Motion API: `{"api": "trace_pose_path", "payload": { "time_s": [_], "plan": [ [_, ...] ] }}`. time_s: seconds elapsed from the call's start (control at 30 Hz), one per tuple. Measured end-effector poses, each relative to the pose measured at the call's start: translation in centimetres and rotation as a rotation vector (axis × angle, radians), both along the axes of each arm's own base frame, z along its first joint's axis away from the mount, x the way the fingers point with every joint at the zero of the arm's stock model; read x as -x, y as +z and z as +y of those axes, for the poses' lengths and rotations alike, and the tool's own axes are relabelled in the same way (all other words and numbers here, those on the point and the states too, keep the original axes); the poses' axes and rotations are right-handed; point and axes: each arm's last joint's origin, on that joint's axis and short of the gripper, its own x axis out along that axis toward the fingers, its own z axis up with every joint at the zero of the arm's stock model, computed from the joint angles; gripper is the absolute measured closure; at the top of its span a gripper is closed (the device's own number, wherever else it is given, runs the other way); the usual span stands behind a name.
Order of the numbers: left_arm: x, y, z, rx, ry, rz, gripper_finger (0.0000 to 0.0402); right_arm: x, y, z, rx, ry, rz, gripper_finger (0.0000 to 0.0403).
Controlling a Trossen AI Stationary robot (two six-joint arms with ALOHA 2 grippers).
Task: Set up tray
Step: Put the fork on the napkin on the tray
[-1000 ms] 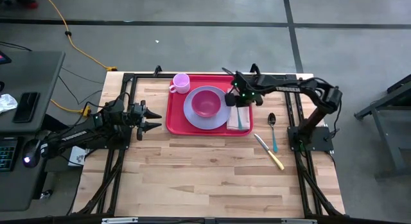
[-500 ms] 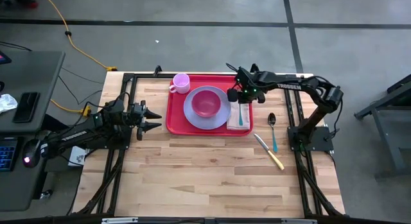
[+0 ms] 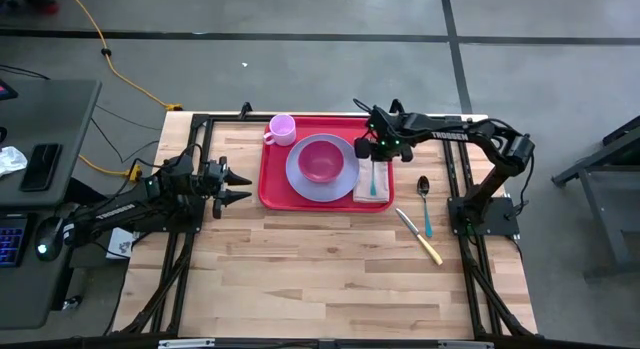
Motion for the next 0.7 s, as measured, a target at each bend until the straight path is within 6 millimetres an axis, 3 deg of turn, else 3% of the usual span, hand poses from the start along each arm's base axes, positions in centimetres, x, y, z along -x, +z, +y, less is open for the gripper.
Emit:
{"api": "trace_pose_path", "payload": {
  "time_s": [0.27,0.57,0.7],
  "plan": [
    [0.0,0.0,0.0,0.0,0.0,0.0,0.019,0.2,-0.1,-0.4,0.016,0.009,0.012,0.0395],
    [0.0,0.0,0.0,0.011,0.001,-0.002,0.019,-0.5,-2.5,-0.7,-0.045,0.049,0.042,0.0395],
    [0.0,0.0,0.0,0.021,0.001,-0.003,0.019,-0.5,-2.6,-0.8,-0.027,0.051,0.053,0.0393]
  ]
}}
